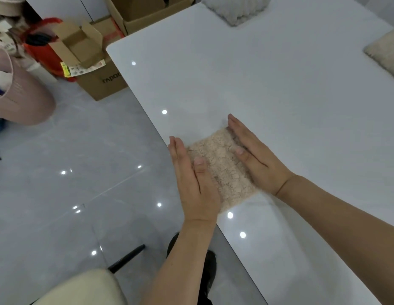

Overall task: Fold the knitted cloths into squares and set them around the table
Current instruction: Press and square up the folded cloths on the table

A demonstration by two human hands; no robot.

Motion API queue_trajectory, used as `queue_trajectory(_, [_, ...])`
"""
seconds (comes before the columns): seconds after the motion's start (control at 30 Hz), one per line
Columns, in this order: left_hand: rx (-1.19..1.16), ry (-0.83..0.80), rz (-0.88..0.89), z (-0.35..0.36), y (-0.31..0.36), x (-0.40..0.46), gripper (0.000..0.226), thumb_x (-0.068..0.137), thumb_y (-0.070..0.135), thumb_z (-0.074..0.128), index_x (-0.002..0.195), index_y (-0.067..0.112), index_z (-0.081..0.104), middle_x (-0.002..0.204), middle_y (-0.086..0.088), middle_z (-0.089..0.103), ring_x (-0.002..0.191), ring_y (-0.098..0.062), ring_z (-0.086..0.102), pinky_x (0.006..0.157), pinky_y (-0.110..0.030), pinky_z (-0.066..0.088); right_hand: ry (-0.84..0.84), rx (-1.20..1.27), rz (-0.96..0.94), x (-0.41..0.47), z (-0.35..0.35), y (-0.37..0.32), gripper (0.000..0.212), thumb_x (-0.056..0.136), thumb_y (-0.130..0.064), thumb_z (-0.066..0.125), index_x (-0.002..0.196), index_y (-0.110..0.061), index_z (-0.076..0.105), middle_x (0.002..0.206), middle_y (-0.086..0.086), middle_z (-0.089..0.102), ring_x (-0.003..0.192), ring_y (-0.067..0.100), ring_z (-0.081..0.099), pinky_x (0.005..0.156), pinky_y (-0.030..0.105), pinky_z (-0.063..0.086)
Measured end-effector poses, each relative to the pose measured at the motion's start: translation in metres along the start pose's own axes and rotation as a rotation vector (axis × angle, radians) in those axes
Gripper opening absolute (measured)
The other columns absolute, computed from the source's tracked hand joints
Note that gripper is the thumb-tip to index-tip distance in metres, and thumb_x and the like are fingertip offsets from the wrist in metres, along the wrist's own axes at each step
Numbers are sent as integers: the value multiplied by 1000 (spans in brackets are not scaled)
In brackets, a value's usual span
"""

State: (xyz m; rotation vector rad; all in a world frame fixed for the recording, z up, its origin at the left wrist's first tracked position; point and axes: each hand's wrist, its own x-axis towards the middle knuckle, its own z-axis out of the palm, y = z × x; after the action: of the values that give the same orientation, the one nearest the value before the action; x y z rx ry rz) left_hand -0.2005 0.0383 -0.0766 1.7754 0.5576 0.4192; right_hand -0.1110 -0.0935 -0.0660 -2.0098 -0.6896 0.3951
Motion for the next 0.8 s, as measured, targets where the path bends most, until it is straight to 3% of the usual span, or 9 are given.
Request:
queue_trajectory(0.2, [132,-33,49,2,-6,3,56,106,30,26,157,11,12,166,4,4,152,-5,-1,122,-21,5,-35,-63,-9,3,-2,2,54,103,-23,33,153,-8,18,162,-1,9,148,5,6,121,27,9])
queue_trajectory(0.33, [518,-33,68,7,-15,7,58,104,31,17,156,6,17,166,-4,11,154,-16,-1,125,-36,4,-67,-528,-68,4,2,9,58,103,-36,23,152,-6,21,161,5,13,149,15,10,122,35,10])
queue_trajectory(0.43, [666,-25,40,9,-19,9,59,103,31,15,157,7,16,166,-5,12,154,-19,-1,124,-37,-2,-57,-717,6,5,3,12,59,102,-38,18,153,-9,18,161,5,14,149,18,9,122,39,2])
queue_trajectory(0.63, [807,-135,-17,3,-1,14,64,100,35,12,158,8,10,167,-5,6,153,-20,-6,123,-42,-8,-117,-715,108,4,0,2,61,101,-42,14,155,-14,7,163,2,4,149,14,-2,121,35,-5])
queue_trajectory(0.8, [880,-325,119,-7,36,55,74,94,45,1,157,7,11,166,-8,7,154,-23,-3,122,-39,-9,74,-611,291,4,-21,-23,64,99,-42,13,154,-9,10,162,5,1,149,16,-5,120,29,-6])
